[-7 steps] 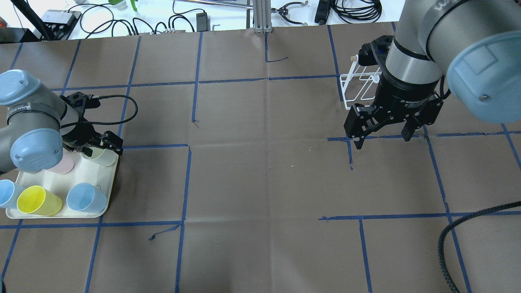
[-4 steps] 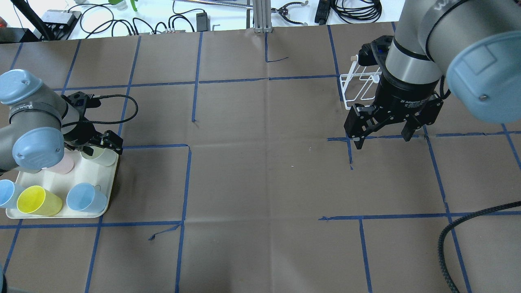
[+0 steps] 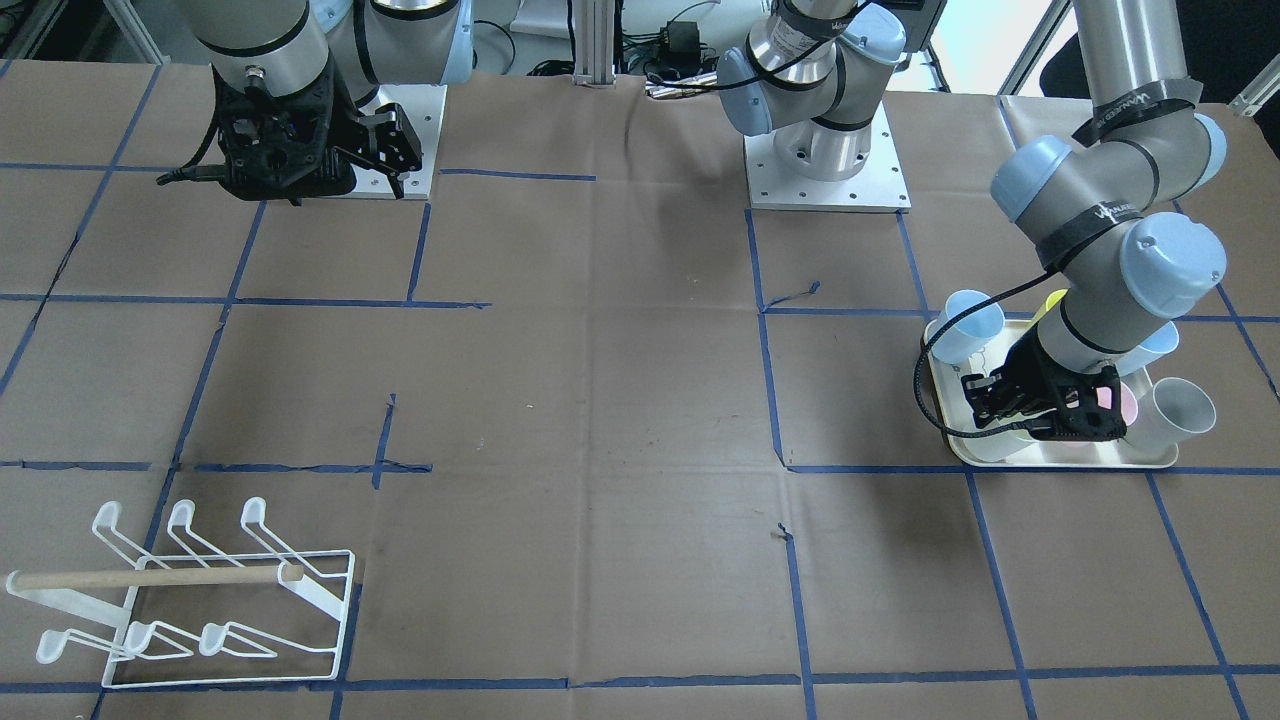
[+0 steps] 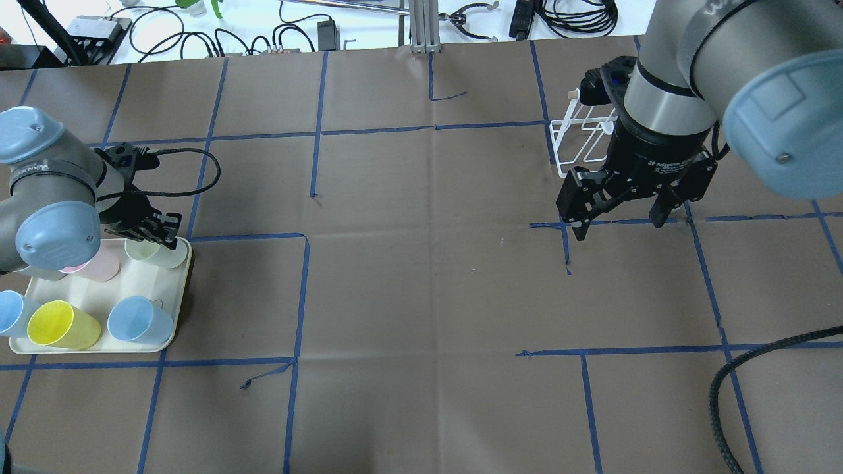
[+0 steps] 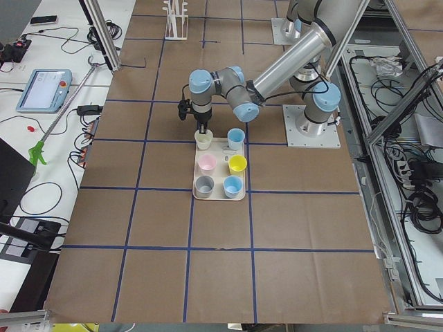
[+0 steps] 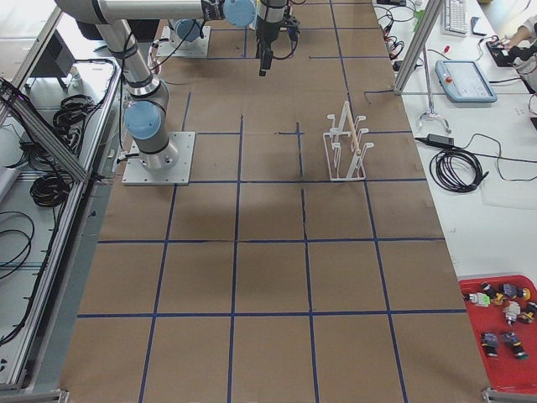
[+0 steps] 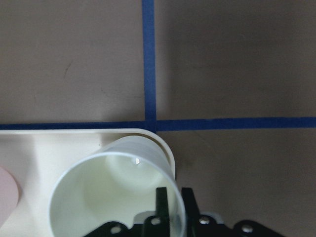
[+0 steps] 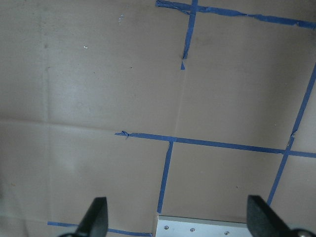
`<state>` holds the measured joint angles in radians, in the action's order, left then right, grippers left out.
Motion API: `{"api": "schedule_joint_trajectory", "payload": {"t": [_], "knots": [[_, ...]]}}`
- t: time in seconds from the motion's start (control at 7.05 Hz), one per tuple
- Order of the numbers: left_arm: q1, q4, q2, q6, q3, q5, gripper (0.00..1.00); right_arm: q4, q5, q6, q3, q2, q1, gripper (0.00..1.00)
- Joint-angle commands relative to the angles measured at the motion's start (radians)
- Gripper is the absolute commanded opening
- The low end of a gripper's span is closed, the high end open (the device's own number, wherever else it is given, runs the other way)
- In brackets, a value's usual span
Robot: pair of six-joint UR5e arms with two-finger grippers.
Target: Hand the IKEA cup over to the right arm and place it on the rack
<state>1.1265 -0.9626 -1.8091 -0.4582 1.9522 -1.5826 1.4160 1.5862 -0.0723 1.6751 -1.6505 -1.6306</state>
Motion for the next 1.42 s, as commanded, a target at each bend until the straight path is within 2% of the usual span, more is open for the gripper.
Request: {"api": "schedule_joint_trajectory", "payload": {"t": [0.0, 0.43, 0.57, 0.71, 0.99, 1.13, 1.28], "knots": [[0.003, -0.17, 0.028, 0.001, -0.118, -0.023, 0.0, 0.0, 0.0, 0.0, 0.0, 0.001, 0.0, 1.0], [0.016, -0.549, 0.073, 0.015, -0.408, -0.01, 0.0, 0.012, -0.014, 0.002, 0.001, 0.0, 0.0, 1.0], [0.032, -0.624, 0.073, 0.021, -0.48, 0.007, 0.0, 0.064, -0.085, 0.006, 0.003, 0.011, 0.0, 1.0], [0.047, -0.657, 0.071, 0.024, -0.524, 0.025, 0.0, 0.107, -0.115, 0.006, 0.003, 0.014, 0.0, 1.0], [0.068, -0.587, 0.057, 0.013, -0.521, 0.054, 0.0, 0.257, -0.138, 0.037, 0.005, 0.014, 0.0, 1.0], [0.106, -0.485, 0.054, 0.013, -0.488, 0.105, 0.0, 0.34, -0.14, 0.099, 0.015, 0.014, 0.0, 0.99], [0.137, -0.369, 0.065, 0.015, -0.425, 0.177, 0.0, 0.469, -0.15, 0.152, 0.076, 0.011, 0.0, 0.99]]}}
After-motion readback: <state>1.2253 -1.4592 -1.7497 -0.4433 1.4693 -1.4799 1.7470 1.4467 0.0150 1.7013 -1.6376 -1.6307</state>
